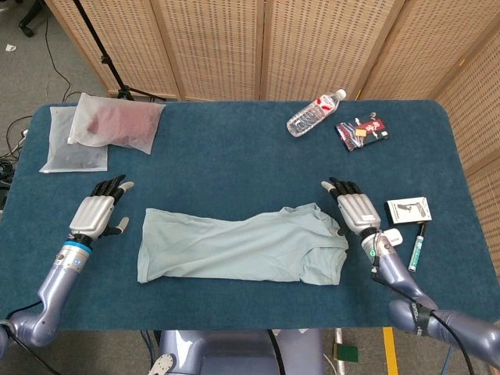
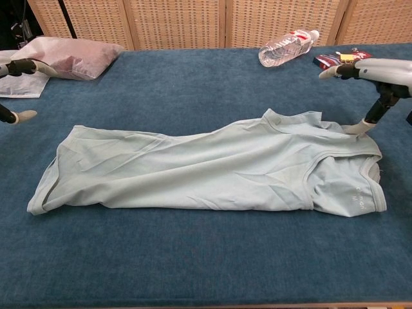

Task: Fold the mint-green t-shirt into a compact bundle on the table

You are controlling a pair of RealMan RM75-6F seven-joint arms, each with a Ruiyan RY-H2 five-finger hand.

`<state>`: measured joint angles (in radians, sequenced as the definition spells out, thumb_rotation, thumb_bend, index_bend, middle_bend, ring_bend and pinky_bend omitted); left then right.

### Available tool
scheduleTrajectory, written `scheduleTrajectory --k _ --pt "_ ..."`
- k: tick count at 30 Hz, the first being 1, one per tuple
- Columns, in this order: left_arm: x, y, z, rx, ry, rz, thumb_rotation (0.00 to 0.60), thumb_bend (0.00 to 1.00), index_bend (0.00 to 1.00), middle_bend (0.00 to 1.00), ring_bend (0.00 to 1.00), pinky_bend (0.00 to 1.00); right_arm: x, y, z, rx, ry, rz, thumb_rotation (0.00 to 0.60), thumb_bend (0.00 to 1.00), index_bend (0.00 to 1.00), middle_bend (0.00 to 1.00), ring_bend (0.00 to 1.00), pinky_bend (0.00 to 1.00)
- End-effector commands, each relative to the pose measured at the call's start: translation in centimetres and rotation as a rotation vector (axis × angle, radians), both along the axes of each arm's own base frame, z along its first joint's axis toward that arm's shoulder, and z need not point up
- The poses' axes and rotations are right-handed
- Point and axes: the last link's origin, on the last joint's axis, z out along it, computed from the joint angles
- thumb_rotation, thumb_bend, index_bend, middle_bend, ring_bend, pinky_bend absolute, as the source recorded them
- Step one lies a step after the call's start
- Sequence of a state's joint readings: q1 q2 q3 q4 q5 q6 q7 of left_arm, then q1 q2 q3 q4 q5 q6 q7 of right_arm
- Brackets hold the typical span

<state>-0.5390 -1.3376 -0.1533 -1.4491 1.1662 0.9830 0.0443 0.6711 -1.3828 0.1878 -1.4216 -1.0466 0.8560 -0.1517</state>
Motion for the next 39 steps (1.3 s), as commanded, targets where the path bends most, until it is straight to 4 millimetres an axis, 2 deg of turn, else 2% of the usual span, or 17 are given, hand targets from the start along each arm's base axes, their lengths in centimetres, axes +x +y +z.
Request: scheduleTrajectory --k 1,8,10,18,21,28,39 --pt "-0.3 -0.5 0.8 -0.002 0.011 -0.016 0.6 0.41 0.0 0.0 0.0 0.0 -0.7 4.0 5.1 -0.095 -0.054 0.064 0.6 0.0 0.0 0.0 0.0 0.0" --pt "-0.7 -1.1 1.4 -0.01 0.013 -0.019 0.6 0.41 0.0 0.0 0.0 0.0 -2.9 7.7 8.4 -0.163 -0.087 0.116 0.6 0.0 0.0 0.0 0.0 0.0" --pt "-0.9 -1.3 1.5 -0.012 0.02 -0.016 0.6 0.41 0.0 0.0 0.0 0.0 -4.0 9.4 9.6 -0.211 -0.086 0.131 0.6 0.0 0.0 0.0 0.0 0.0" --pt "-1.6 -1.5 1.7 -0.01 0.047 0.011 0.6 0.41 0.0 0.0 0.0 0.0 -6.5 14.0 11.6 -0.312 -0.113 0.17 0.6 0.0 0.0 0.0 0.0 0.0" --pt "-1.5 -1.2 1.6 -0.017 0.04 0.018 0.6 0.41 0.0 0.0 0.0 0.0 -7.1 15.1 12.0 -0.335 -0.123 0.176 0.6 0.0 0.0 0.0 0.0 0.0" --pt "-0.6 -0.1 0.4 -0.056 0.052 0.023 0.6 0.41 0.0 0.0 0.0 0.0 -7.3 15.9 12.4 -0.347 -0.132 0.21 0.6 0.0 0.0 0.0 0.0 0.0" --pt "0.6 1.3 -2.9 -0.107 0.058 0.049 0.6 0.42 0.05 0.0 0.0 0.0 -7.4 15.8 12.4 -0.343 -0.135 0.212 0.6 0.0 0.0 0.0 0.0 0.0"
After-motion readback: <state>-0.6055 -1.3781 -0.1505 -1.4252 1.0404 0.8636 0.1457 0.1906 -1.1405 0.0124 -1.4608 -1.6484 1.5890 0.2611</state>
